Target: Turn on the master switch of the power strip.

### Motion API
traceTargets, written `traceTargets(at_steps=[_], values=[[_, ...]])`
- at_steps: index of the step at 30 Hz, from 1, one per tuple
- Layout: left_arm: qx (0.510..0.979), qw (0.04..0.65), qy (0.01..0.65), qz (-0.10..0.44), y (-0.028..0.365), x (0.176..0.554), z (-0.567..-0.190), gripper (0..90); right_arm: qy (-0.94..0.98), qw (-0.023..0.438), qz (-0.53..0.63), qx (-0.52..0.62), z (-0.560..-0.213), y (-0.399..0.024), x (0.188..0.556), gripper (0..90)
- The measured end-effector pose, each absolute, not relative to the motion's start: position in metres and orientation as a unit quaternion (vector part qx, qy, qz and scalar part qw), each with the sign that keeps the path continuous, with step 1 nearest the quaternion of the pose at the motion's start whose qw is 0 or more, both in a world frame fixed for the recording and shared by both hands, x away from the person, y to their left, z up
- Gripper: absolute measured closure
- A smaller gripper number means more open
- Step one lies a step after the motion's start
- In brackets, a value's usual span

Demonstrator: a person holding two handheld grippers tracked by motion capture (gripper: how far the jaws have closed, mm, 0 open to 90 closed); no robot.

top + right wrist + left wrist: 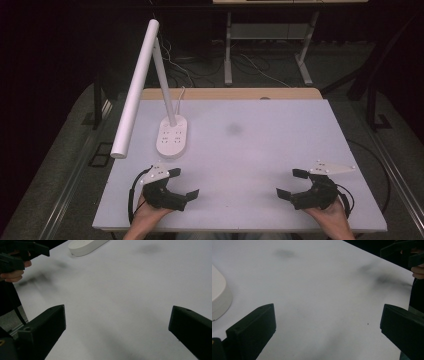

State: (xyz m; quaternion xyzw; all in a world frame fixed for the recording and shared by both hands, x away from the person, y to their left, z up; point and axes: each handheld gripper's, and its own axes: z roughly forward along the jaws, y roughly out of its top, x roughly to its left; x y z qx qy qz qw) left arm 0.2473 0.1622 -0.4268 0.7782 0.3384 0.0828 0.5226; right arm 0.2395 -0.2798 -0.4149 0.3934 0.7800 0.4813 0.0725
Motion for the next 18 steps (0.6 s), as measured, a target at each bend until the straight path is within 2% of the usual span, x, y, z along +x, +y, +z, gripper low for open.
traceTargets(at_steps=[18], values=[[0.788, 0.516, 0.330, 0.065, 0.1606, 0.2462, -0.4264, 0.0, 0.784, 0.069, 0.475, 0.393, -0.4144, -0.2808, 0.2382, 0.5]])
